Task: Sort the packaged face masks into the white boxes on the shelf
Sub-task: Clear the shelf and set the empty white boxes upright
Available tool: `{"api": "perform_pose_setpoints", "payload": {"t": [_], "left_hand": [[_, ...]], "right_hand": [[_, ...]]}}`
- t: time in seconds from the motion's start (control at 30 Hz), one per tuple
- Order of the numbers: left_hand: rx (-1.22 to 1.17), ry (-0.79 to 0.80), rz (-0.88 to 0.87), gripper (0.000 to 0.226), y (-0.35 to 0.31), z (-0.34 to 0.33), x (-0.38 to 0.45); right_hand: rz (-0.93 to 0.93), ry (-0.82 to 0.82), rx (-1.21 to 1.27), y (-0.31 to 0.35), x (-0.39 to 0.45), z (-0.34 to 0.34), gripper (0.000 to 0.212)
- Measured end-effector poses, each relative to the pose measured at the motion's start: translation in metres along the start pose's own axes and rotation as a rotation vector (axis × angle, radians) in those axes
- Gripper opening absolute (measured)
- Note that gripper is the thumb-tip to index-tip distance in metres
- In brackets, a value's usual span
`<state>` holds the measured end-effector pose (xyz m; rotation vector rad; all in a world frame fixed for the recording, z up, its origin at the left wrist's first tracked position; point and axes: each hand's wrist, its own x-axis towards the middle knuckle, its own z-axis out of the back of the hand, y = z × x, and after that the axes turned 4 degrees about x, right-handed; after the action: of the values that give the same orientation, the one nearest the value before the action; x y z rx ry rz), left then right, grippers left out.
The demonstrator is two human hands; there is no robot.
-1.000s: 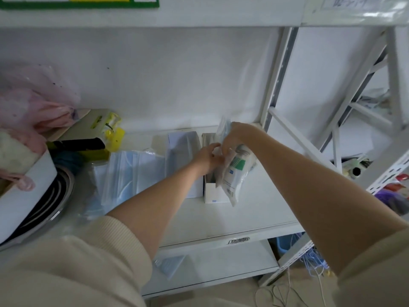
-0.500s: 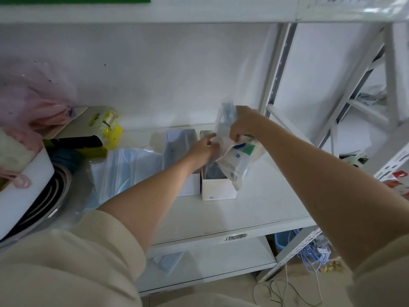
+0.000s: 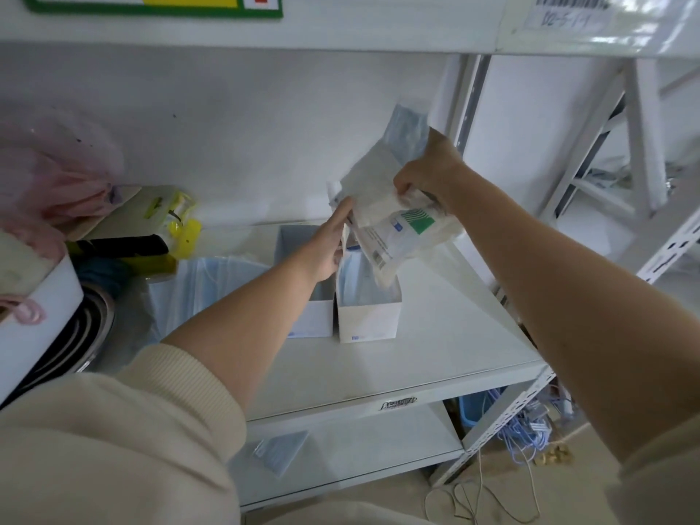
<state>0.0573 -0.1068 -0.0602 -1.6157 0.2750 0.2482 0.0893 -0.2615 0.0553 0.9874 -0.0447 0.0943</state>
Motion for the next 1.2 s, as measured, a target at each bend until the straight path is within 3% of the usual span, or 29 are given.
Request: {"api": "perform_pose_setpoints", "payload": {"t": [0.1, 0.2, 0.27, 0.37, 0.5, 0.6, 0.77, 0.93, 1.07, 1.2], "left_hand": [[-0.014, -0.069, 0.111, 0.099, -0.001, 0.001, -0.001], [-0.137, -0.067, 0.095, 0.109, -0.004, 0.004, 0.001], [-0.257, 0.013, 0.060, 0.103, -0.009, 0.008, 0.003], [-0.475, 0.138, -0.076, 0.075, -0.021, 0.010, -0.001], [-0.643, -0.060, -0.126, 0.071, -0.025, 0.017, -0.005], [-0.625, -0.180, -0.148, 0.069, -0.028, 0.031, -0.009], [-0.627, -0.397, -0.221, 0.084, -0.036, 0.081, -0.024], [-0.520, -0.596, -0.196, 0.092, -0.018, 0.165, -0.057], [-0.339, -0.743, -0.155, 0.083, 0.012, 0.217, -0.082], [-0.148, -0.823, -0.047, 0.089, 0.040, 0.237, -0.081]], "right_hand": [[-0.025, -0.047, 0.079, 0.005, 0.001, 0.004, 0.080], [-0.037, -0.092, 0.174, 0.006, 0.001, 0.004, 0.074], [-0.056, -0.085, 0.285, 0.002, 0.001, 0.000, 0.069], [-0.092, -0.042, 0.416, -0.002, 0.000, -0.014, 0.068], [-0.107, -0.018, 0.514, 0.002, 0.003, -0.034, 0.065], [-0.071, 0.010, 0.522, 0.012, 0.002, -0.048, 0.067], [0.025, 0.119, 0.712, 0.039, 0.001, -0.094, 0.064], [-0.056, 0.286, 0.839, 0.059, -0.015, -0.184, 0.061], [-0.258, 0.326, 0.542, 0.055, -0.030, -0.251, 0.070], [-0.354, 0.304, 0.342, 0.034, -0.035, -0.287, 0.102]]}}
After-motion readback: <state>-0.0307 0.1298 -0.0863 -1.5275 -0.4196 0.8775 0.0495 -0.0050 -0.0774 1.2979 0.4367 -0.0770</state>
